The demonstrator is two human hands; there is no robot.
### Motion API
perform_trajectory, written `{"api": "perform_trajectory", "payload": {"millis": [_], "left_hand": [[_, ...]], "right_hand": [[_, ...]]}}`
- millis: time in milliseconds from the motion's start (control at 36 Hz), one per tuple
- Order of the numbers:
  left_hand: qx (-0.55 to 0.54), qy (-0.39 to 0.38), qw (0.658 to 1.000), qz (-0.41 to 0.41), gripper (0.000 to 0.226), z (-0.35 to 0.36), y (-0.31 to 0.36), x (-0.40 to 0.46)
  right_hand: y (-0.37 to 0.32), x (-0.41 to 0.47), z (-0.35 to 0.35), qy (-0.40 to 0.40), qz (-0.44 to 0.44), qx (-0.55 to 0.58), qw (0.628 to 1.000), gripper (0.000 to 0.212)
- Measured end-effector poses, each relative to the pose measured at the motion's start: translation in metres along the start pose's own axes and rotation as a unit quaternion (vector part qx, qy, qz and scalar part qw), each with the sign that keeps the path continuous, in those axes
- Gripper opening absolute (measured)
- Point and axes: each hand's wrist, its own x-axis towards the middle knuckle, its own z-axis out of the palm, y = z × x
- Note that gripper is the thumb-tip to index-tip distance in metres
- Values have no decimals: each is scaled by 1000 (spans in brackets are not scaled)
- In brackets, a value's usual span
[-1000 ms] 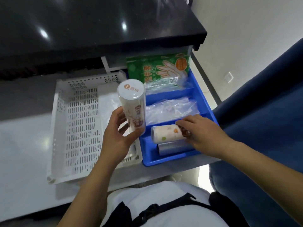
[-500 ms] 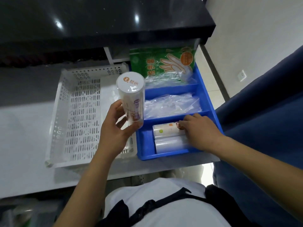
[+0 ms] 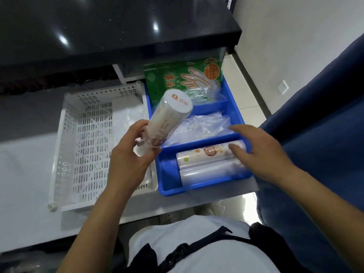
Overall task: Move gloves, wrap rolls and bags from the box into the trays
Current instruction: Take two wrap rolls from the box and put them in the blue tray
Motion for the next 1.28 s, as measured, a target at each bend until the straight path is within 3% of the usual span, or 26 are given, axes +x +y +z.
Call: {"api": "perform_trajectory", "payload": {"millis": [139, 222, 333, 500, 944, 1056, 1167, 1278], "left_hand": [[125, -98, 986, 48, 61, 12, 27, -1], [247, -158, 950, 105, 65, 31, 43, -3], [327, -214, 910, 141, 58, 59, 53, 0], [373, -252, 881, 147, 44, 94, 47, 4], [333, -261, 902, 86, 62, 102, 41, -3], [347, -248, 902, 70, 83, 109, 44, -14], [267, -199, 942, 48, 86, 109, 54, -34], [166, -76, 982, 54, 86, 103, 56, -69]], "right_hand": [[16, -35, -21, 125, 90, 165, 974, 47], [26, -50, -15, 179, 127, 221, 950, 42], [32, -62, 1, 177, 150, 247, 941, 40], [34, -80, 15, 116, 146, 227, 956, 44], [55, -96, 13, 41, 135, 208, 968, 53], [63, -95, 7, 42, 113, 204, 972, 53], [68, -88, -1, 19, 68, 169, 983, 55], [61, -74, -10, -7, -1, 138, 990, 56]]}}
